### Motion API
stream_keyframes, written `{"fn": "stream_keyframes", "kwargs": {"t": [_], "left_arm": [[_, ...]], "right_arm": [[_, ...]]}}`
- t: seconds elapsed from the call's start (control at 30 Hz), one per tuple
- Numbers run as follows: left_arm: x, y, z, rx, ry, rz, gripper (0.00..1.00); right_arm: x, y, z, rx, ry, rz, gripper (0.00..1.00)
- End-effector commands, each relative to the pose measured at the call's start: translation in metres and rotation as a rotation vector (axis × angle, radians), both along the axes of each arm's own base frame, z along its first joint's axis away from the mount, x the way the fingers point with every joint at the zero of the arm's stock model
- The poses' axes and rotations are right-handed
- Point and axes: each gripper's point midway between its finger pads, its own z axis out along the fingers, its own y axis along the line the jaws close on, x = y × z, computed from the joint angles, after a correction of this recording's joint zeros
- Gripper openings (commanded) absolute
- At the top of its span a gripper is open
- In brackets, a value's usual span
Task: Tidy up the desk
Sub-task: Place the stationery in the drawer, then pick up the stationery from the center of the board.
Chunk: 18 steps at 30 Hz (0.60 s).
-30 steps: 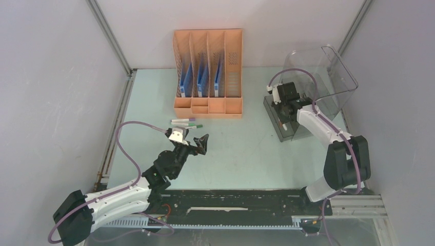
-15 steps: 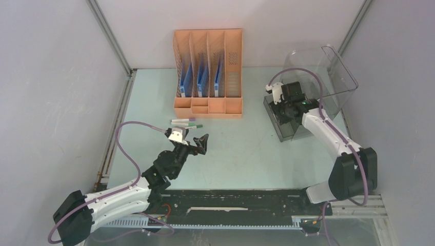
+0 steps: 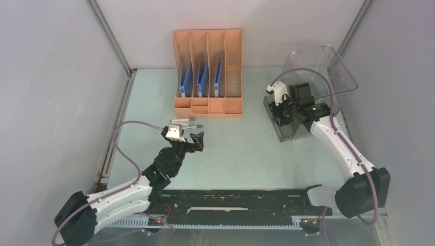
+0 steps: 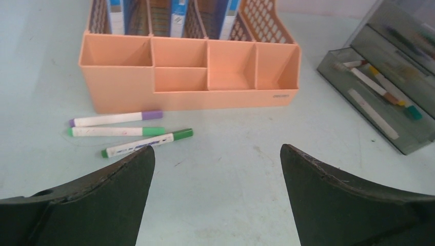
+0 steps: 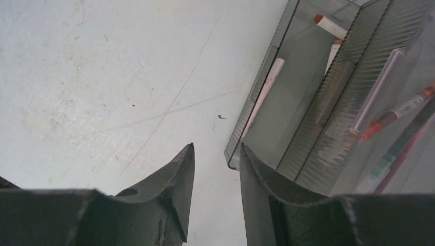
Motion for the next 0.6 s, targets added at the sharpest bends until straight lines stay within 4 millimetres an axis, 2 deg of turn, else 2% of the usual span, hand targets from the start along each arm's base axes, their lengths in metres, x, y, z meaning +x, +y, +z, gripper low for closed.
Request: {"fn": "stream_keyframes", "kwargs": {"t": [0.0, 0.13, 0.27, 0.37, 0.47, 0.5, 0.57], "left_arm": [[0.014, 0.011, 0.007, -0.074, 0.042, 0.071, 1.00], [0.030, 0.031, -0.006, -0.150, 0.140, 0.161, 1.00], [0.049, 0.056, -0.036, -0.241, 0.299, 0.274, 0.99], [0.060, 0.066, -0.060, -0.290, 0.444, 0.352, 0.98], [0.067, 0.071, -0.078, -0.261, 0.577, 0.429, 0.96], [0.074, 0.070, -0.074, -0.260, 0.592, 0.447, 0.92], [0.077, 0.071, -0.081, -0.234, 0.652, 0.490, 0.81]], "right_arm": [[-0.009, 0.008, 0.008, 0.020, -0.014, 0.054, 0.45], [-0.011, 0.011, 0.010, 0.020, -0.019, 0.067, 0.45], [-0.012, 0.013, 0.011, 0.018, -0.022, 0.077, 0.45], [-0.013, 0.013, 0.009, 0.015, -0.018, 0.080, 0.45], [-0.013, 0.013, 0.009, 0.013, -0.018, 0.082, 0.45], [-0.013, 0.013, 0.009, 0.012, -0.018, 0.083, 0.45], [-0.013, 0.014, 0.010, 0.011, -0.021, 0.085, 0.45]]}}
